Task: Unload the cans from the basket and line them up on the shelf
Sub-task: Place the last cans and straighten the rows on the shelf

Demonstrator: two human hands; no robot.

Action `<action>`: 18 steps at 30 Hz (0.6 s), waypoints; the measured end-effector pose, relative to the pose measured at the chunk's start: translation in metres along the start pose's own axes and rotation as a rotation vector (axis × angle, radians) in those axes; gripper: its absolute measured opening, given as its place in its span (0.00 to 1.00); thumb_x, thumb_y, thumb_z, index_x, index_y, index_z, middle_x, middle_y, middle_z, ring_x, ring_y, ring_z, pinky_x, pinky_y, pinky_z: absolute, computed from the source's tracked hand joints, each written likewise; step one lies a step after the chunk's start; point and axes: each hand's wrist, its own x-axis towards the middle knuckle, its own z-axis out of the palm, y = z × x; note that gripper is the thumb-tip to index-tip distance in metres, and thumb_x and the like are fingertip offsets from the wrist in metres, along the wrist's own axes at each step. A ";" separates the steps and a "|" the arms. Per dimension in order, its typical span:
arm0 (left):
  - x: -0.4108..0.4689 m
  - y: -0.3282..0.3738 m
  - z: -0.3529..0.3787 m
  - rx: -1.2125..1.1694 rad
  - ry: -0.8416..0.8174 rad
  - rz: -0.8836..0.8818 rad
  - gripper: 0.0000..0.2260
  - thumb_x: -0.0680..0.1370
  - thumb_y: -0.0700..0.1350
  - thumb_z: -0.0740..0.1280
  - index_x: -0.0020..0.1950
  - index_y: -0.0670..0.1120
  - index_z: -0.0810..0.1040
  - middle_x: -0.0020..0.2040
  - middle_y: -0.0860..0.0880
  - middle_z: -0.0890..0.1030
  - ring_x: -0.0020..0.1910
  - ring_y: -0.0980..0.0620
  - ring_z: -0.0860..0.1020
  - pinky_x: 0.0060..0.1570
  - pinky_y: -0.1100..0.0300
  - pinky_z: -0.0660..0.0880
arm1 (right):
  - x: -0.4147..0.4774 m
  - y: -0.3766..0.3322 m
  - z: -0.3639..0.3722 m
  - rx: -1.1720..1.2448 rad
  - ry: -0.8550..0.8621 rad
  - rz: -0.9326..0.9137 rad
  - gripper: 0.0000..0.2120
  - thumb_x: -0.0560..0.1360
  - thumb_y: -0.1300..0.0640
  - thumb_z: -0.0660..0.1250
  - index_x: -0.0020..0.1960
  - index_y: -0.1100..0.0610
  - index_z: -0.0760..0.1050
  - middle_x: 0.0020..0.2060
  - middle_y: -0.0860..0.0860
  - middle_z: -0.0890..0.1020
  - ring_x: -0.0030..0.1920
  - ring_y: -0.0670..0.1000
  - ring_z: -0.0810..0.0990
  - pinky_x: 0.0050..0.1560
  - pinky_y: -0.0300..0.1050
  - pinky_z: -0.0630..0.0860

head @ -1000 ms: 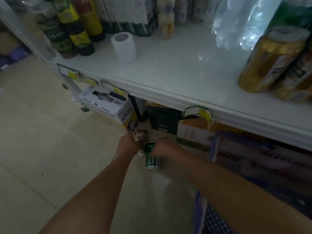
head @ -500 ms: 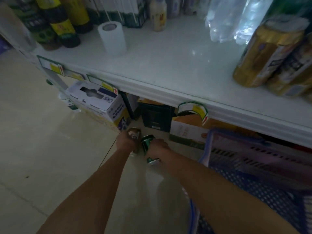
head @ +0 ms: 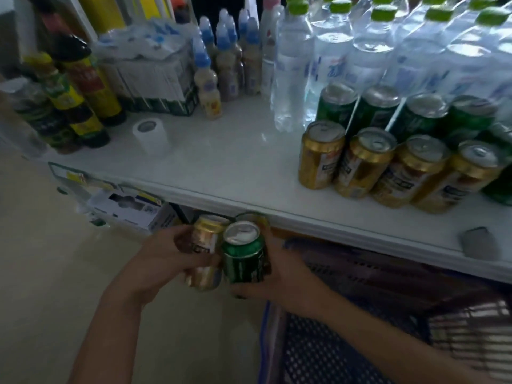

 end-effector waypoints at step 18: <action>-0.007 0.158 0.160 0.075 -0.292 0.516 0.34 0.56 0.46 0.84 0.61 0.54 0.80 0.55 0.55 0.86 0.56 0.56 0.83 0.58 0.52 0.78 | -0.215 0.015 -0.213 0.025 0.857 -0.032 0.39 0.57 0.44 0.81 0.65 0.39 0.71 0.58 0.40 0.83 0.54 0.43 0.85 0.52 0.44 0.82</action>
